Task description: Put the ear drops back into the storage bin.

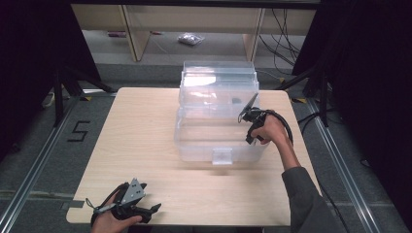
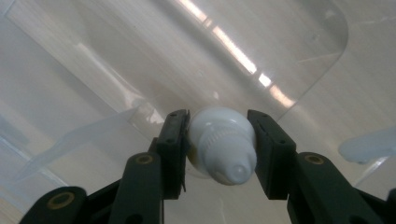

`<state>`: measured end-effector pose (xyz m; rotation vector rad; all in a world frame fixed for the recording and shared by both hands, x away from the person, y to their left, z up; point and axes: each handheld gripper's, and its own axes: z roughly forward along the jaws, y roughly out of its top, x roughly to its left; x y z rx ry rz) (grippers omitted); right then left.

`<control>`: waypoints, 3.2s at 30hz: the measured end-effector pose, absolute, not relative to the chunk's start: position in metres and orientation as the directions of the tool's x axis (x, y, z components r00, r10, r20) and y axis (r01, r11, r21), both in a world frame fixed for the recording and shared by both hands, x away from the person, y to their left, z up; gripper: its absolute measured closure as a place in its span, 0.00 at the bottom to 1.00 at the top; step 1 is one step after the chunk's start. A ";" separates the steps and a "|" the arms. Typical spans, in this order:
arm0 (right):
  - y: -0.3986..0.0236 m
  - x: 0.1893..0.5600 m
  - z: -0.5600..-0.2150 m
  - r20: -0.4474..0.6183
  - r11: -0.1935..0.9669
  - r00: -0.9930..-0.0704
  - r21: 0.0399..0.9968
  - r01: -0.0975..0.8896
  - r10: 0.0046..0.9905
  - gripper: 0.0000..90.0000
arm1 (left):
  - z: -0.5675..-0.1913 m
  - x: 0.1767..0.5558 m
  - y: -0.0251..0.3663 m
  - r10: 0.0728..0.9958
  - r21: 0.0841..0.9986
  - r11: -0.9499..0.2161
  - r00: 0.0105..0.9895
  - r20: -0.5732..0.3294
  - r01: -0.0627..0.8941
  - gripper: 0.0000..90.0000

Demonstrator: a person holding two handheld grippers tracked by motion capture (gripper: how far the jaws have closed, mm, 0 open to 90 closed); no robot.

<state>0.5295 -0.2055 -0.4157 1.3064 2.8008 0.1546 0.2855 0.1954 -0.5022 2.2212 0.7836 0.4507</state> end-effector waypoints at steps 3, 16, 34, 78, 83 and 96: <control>-0.205 0.530 -0.418 -0.001 0.629 -0.632 0.099 0.771 0.775 0.67 | -0.502 0.286 0.195 0.652 0.734 -0.550 0.754 0.080 0.398 0.18; -0.203 0.533 -0.425 0.001 0.628 -0.629 0.073 0.775 0.777 0.67 | -0.502 0.285 0.195 0.652 0.734 -0.551 0.754 0.082 0.397 0.18; -0.204 0.538 -0.437 0.010 0.658 -0.659 0.056 0.751 0.752 0.67 | -0.502 0.285 0.195 0.650 0.739 -0.544 0.756 0.071 0.398 0.18; -0.193 0.520 -0.389 -0.031 0.647 -0.666 0.275 0.711 0.746 0.35 | -0.502 0.285 0.195 0.651 0.733 -0.551 0.755 0.080 0.398 0.18; -0.190 0.517 -0.385 -0.024 0.638 -0.661 0.288 0.714 0.750 0.33 | -0.502 0.285 0.195 0.654 0.735 -0.548 0.752 0.078 0.400 0.18; -0.187 0.508 -0.380 -0.012 0.636 -0.670 0.327 0.699 0.742 0.30 | -0.502 0.285 0.195 0.653 0.733 -0.551 0.754 0.079 0.399 0.18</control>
